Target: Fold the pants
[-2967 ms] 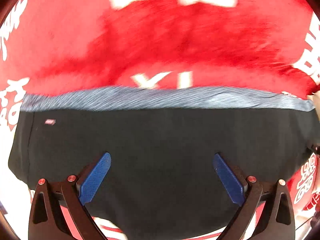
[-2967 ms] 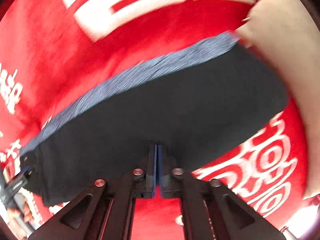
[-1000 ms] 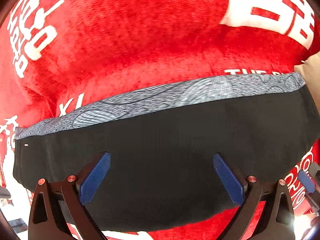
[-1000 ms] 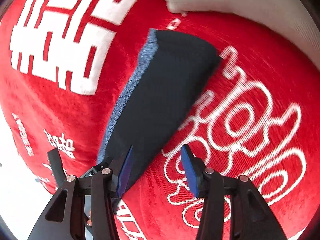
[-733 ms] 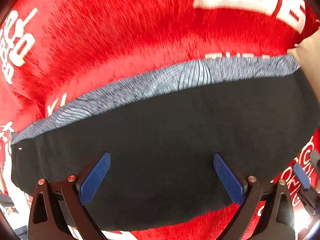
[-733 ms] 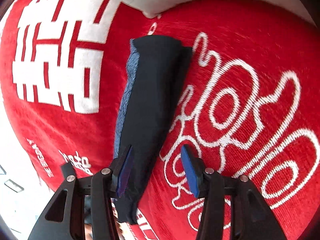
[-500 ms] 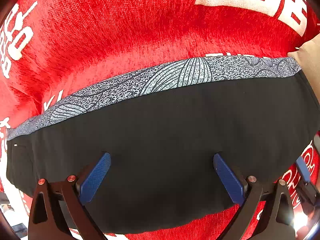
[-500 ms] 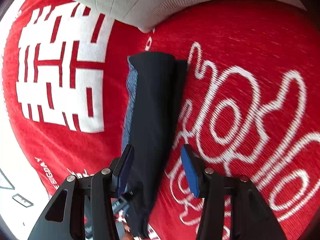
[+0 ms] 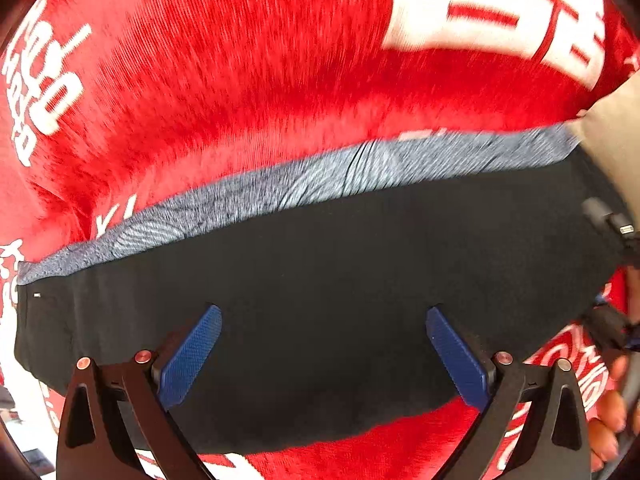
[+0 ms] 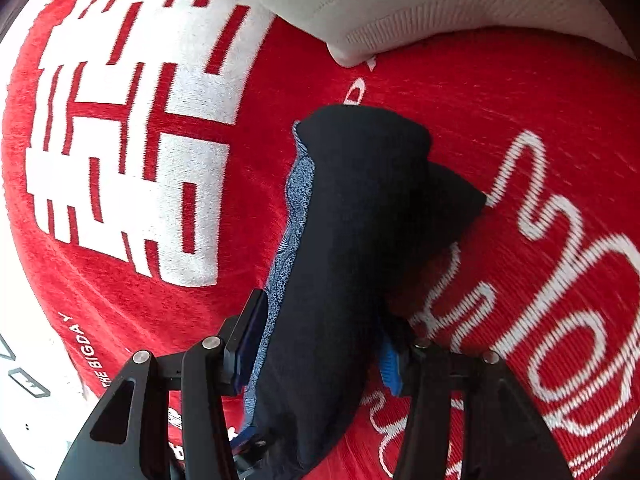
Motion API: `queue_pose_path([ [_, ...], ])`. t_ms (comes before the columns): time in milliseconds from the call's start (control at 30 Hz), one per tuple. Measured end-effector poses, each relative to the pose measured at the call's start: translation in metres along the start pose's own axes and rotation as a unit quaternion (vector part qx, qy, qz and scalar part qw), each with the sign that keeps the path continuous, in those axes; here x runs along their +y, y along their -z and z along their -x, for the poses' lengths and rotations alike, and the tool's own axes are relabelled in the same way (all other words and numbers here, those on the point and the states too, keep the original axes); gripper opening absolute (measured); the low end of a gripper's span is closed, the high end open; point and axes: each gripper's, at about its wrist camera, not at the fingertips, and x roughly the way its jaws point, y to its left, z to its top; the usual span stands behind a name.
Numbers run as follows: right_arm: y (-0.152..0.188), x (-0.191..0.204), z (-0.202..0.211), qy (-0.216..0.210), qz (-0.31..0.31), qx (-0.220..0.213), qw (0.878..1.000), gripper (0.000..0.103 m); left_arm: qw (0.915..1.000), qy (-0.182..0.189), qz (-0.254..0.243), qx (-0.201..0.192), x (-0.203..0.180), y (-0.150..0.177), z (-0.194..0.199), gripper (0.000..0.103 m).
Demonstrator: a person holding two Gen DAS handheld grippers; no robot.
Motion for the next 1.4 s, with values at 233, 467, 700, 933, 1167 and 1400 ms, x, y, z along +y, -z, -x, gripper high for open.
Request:
queue_pose_path([
  [233,-0.009,-0.006,-0.008,0.033,-0.029,0.043,0.998,0.015,0.9998,0.003,0.006,0.019,-0.013,0.002,-0.022,0.103],
  [467,0.009,0.066,0.007,0.039,0.123,0.048,0.99,0.014,0.9991,0.018,0.021,-0.031,-0.01,0.019,-0.027,0.103],
  [700,0.062,0.142,-0.001,0.066,0.299,0.066,0.95,0.014,0.9973,0.038,0.022,-0.059,-0.002,0.035,-0.026,0.103],
  [933,0.111,0.183,-0.01,0.104,0.38,0.061,0.917,0.014,0.9949,0.088,0.01,-0.049,0.021,0.04,-0.018,0.103],
  [1167,0.163,0.216,-0.026,0.166,0.468,0.046,0.867,0.014,0.9937,0.099,0.04,-0.034,0.109,0.067,0.017,0.103],
  [1400,0.262,0.22,-0.094,0.262,0.582,0.042,0.769,0.014,0.9924,0.036,0.111,-0.037,0.23,0.097,0.034,0.103],
])
